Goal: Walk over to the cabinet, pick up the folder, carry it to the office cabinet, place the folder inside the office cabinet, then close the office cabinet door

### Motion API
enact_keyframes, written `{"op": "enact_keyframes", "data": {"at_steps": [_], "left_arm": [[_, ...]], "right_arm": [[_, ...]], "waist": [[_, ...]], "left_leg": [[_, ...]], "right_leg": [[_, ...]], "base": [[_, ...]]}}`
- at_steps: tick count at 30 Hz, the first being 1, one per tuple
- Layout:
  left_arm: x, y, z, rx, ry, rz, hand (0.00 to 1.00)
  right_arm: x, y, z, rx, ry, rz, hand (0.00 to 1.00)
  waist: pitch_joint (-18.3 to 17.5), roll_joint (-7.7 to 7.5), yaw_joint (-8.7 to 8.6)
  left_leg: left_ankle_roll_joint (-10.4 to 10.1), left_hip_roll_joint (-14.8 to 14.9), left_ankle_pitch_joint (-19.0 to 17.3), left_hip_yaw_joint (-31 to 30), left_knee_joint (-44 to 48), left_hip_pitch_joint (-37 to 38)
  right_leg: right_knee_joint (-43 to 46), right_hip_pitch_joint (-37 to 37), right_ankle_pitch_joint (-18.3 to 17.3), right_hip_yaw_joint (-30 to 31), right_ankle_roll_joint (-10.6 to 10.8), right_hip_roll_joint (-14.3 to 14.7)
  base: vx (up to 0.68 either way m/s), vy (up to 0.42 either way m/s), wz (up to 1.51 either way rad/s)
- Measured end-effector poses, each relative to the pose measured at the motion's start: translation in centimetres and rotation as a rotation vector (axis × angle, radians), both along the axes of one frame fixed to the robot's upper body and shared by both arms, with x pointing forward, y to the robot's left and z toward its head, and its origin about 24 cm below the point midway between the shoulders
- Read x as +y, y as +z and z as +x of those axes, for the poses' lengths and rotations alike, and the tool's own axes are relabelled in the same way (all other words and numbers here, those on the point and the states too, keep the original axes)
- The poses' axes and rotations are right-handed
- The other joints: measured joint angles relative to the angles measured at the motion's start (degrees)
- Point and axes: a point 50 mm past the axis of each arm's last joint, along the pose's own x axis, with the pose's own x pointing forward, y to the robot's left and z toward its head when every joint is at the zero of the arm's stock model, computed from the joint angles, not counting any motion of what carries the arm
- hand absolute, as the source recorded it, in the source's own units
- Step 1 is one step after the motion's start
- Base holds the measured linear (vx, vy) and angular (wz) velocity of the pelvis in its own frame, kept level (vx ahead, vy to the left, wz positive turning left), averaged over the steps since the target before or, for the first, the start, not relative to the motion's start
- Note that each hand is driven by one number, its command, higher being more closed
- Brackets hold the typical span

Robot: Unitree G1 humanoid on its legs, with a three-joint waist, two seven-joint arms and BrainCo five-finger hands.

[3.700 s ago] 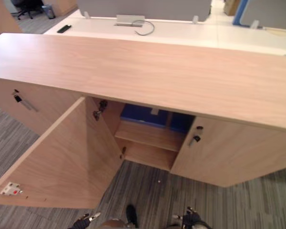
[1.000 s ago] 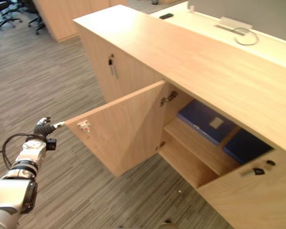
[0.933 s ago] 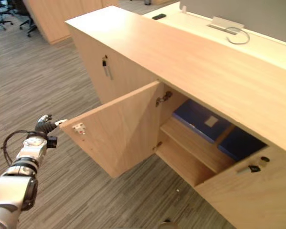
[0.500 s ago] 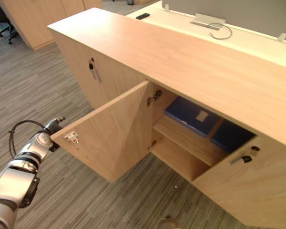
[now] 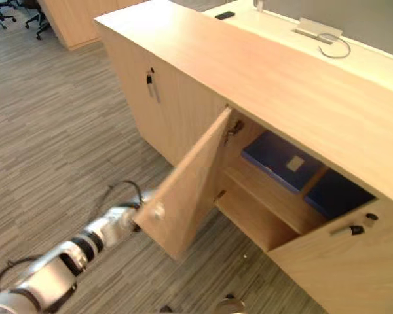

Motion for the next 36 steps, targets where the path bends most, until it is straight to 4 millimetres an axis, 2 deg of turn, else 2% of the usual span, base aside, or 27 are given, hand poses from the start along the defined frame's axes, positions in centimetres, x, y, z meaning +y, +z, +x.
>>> {"op": "enact_keyframes", "data": {"at_steps": [1, 2, 4, 5, 7, 8, 10, 11, 13, 16, 19, 20, 21, 23, 25, 27, 29, 30, 31, 32, 33, 35, 36], "left_arm": [[-0.8, -0.7, -0.9, 0.043, -0.016, -0.030, 0.00], [-2.6, -1.6, -2.2, 0.109, -0.003, -0.138, 0.00], [-4.8, -1.9, -3.5, 0.161, -0.012, -0.236, 0.00], [-6.4, -2.3, -4.8, 0.225, -0.068, -0.279, 0.00], [-7.3, -3.2, -6.6, 0.309, -0.092, -0.316, 0.00], [-7.7, -4.1, -8.1, 0.384, -0.074, -0.365, 0.00], [-7.7, -4.9, -9.3, 0.444, -0.029, -0.413, 0.00], [-7.4, -5.2, -9.6, 0.464, -0.001, -0.429, 0.00], [-5.5, -6.1, -10.1, 0.507, 0.139, -0.482, 0.00], [-3.9, -6.6, -10.2, 0.513, 0.239, -0.512, 0.00], [-1.9, -7.7, -10.4, 0.551, 0.399, -0.557, 0.00], [-1.1, -8.5, -10.8, 0.592, 0.509, -0.595, 0.00], [-0.1, -9.5, -11.8, 0.646, 0.621, -0.622, 0.00], [1.6, -10.9, -13.5, 0.707, 0.807, -0.668, 0.00], [3.0, -11.7, -14.3, 0.718, 0.942, -0.687, 0.00], [4.1, -12.0, -14.6, 0.695, 1.040, -0.693, 0.00], [5.6, -12.1, -14.9, 0.645, 1.134, -0.683, 0.00], [5.9, -12.1, -15.1, 0.635, 1.156, -0.684, 0.00], [6.5, -12.2, -15.4, 0.611, 1.208, -0.689, 0.00], [7.2, -12.2, -15.7, 0.592, 1.261, -0.693, 0.00], [7.5, -12.3, -15.9, 0.585, 1.287, -0.692, 0.00], [8.5, -12.5, -17.0, 0.565, 1.369, -0.695, 0.00], [8.7, -12.7, -17.5, 0.571, 1.394, -0.696, 0.00]], "right_arm": [[-0.1, 0.0, 0.1, 0.004, 0.007, -0.002, 0.00], [-0.1, 0.0, 0.1, 0.014, 0.016, -0.004, 0.00], [0.0, -0.2, -0.4, 0.033, -0.001, 0.005, 0.00], [0.0, -0.2, -0.2, 0.027, -0.011, 0.010, 0.00], [0.0, -0.2, -0.2, 0.038, -0.009, 0.014, 0.00], [-0.1, -0.2, -0.2, 0.045, 0.008, 0.012, 0.00], [-0.1, -0.2, 0.1, 0.052, 0.022, 0.017, 0.00], [-0.2, -0.2, 0.1, 0.053, 0.023, 0.016, 0.00], [0.1, -0.3, 0.1, 0.050, 0.018, 0.025, 0.00], [0.4, -0.3, -0.1, 0.028, 0.001, 0.031, 0.00], [0.6, -0.5, -1.2, 0.043, -0.049, 0.044, 0.00], [0.2, -0.4, -1.7, 0.058, -0.066, 0.035, 0.00], [0.0, -0.4, -2.6, 0.076, -0.083, 0.026, 0.00], [-0.4, -0.3, -3.5, 0.098, -0.091, 0.018, 0.00], [-0.7, -0.2, -3.3, 0.093, -0.087, 0.009, 0.00], [-1.1, -0.1, -2.2, 0.066, -0.081, -0.003, 0.00], [-1.1, 0.0, -0.7, 0.028, -0.054, -0.008, 0.00], [-1.0, 0.0, -0.2, 0.016, -0.040, -0.009, 0.00], [-0.7, 0.1, 0.9, -0.010, 0.003, -0.012, 0.00], [-0.3, 0.2, 2.2, -0.038, 0.054, -0.015, 0.00], [-0.2, 0.3, 2.6, -0.047, 0.060, -0.026, 0.00], [0.5, 0.3, 2.4, -0.045, 0.096, -0.026, 0.00], [0.5, 0.3, 2.5, -0.046, 0.101, -0.026, 0.00]], "waist": [[0.0, -0.02, 0.03], [-0.1, -0.20, 0.00], [-0.4, -0.61, -0.16], [-0.4, -0.62, -0.35], [-0.4, -0.62, -0.53], [-0.7, -0.60, -0.54], [-0.7, -0.57, -0.50], [-0.7, -0.57, -0.43], [-0.3, -0.68, -0.27], [0.2, -0.45, -0.70], [0.7, -0.82, -0.83], [1.8, 0.04, -0.96], [2.5, 0.19, -0.76], [2.4, 0.40, -0.54], [2.7, 0.39, 0.47], [2.9, 0.18, 1.68], [2.9, 0.14, 2.68], [2.9, 0.15, 3.04], [2.8, 0.34, 3.82], [2.7, 0.64, 4.53], [2.6, 0.55, 5.04], [0.9, -1.69, 5.40], [0.6, -1.97, 5.50]], "left_leg": [[0.0, 0.0, 0.0, -0.1, 0.0, 0.0], [0.0, 0.0, 0.0, -0.1, 0.0, -0.1], [0.0, 0.1, 0.0, 0.0, 0.1, 0.0], [0.0, 0.3, 0.0, 0.0, 0.4, 0.7], [0.0, 0.5, 0.0, 0.4, 0.8, 1.9], [0.0, 0.8, 0.0, 0.8, 1.8, 2.0], [0.0, 1.6, 0.0, 1.9, 2.6, 1.9], [0.0, 2.1, 0.0, 2.8, 2.9, 1.9], [0.0, 4.0, 0.0, 6.0, 4.4, 1.9], [-0.6, 4.8, -0.5, 7.7, 5.5, 1.7], [-0.8, 7.6, -5.9, 7.2, 17.5, -3.1], [-0.6, 10.5, -7.9, 6.2, 25.3, -5.4], [-0.1, 12.8, -7.8, 5.6, 32.3, -7.2], [0.9, 14.3, -5.6, 1.2, 39.4, -9.8], [0.6, 13.2, -4.7, -3.4, 42.2, -11.7], [0.3, 10.3, -6.6, -7.3, 40.3, -12.2], [-0.1, 6.9, -9.4, -12.8, 34.3, -12.2], [-0.2, 5.9, -9.8, -15.0, 32.3, -12.1], [-0.6, 4.2, -10.0, -20.0, 27.5, -11.9], [-2.7, 3.4, -9.0, -23.7, 23.2, -11.2], [-2.5, 2.7, -8.7, -23.6, 23.1, -10.6], [-1.7, 0.8, -10.1, -19.9, 22.2, -10.1], [-1.3, 0.6, -10.6, -18.9, 22.2, -9.8]], "right_leg": [[-0.1, 0.1, 0.1, -0.2, 0.0, 0.0], [-0.3, 0.2, 0.3, -0.9, 0.0, 0.0], [-0.5, 0.4, 0.3, -1.0, 0.0, 0.1], [-0.5, 1.1, 0.3, -0.9, -0.1, 0.2], [-0.4, 2.2, 0.3, -0.8, -0.1, 0.3], [0.3, 2.1, 0.3, -0.7, -0.1, 0.4], [1.9, 0.7, 0.3, 1.0, -0.1, 0.9], [2.9, -0.3, 0.3, 1.8, -0.1, 1.3], [6.0, -3.2, 0.2, 4.0, -0.2, 2.9], [3.5, -2.7, 0.0, 4.1, -0.5, 3.7], [0.2, -1.0, -3.1, 3.7, -3.2, 4.1], [0.1, 0.3, -4.1, 3.6, -3.7, 5.1], [0.6, 0.9, -4.9, 4.0, -4.1, 5.9], [2.7, 1.2, -6.6, 4.8, -5.1, 6.5], [3.6, 0.6, -6.8, 6.9, -5.2, 6.3], [3.7, -0.1, -6.7, 10.1, -5.3, 5.8], [4.1, -0.9, -6.6, 14.0, -5.4, 5.7], [4.8, -1.4, -6.6, 15.1, -5.3, 5.6], [5.8, -2.8, -7.0, 16.9, -4.5, 5.6], [6.7, -4.0, -7.5, 18.6, -3.6, 6.0], [6.9, -4.1, -7.5, 19.8, -3.2, 5.9], [5.3, -4.0, -5.8, 20.2, -2.7, 3.3], [5.1, -3.9, -5.8, 20.3, -2.7, 2.8]], "base": [[0.03, 0.002, 0.09], [0.03, -0.004, 0.04], [0.02, -0.012, -0.01], [0.04, -0.026, -0.07], [0.04, -0.037, -0.13], [0.03, -0.042, -0.16], [0.01, -0.039, -0.31], [-0.03, -0.046, -0.59], [-0.03, -0.076, -0.72], [-0.01, -0.105, -0.49], [-0.07, -0.159, -0.18], [-0.13, -0.164, -0.13], [-0.14, -0.155, -0.13], [-0.11, -0.129, -0.22], [-0.08, -0.083, -0.43], [-0.01, 0.033, -0.60], [0.03, 0.113, -0.61], [0.01, 0.176, -0.67], [0.01, 0.233, -0.87], [0.01, 0.258, -0.96], [0.09, 0.343, -0.76], [0.13, 0.286, -0.50], [0.15, 0.208, -0.58]]}}
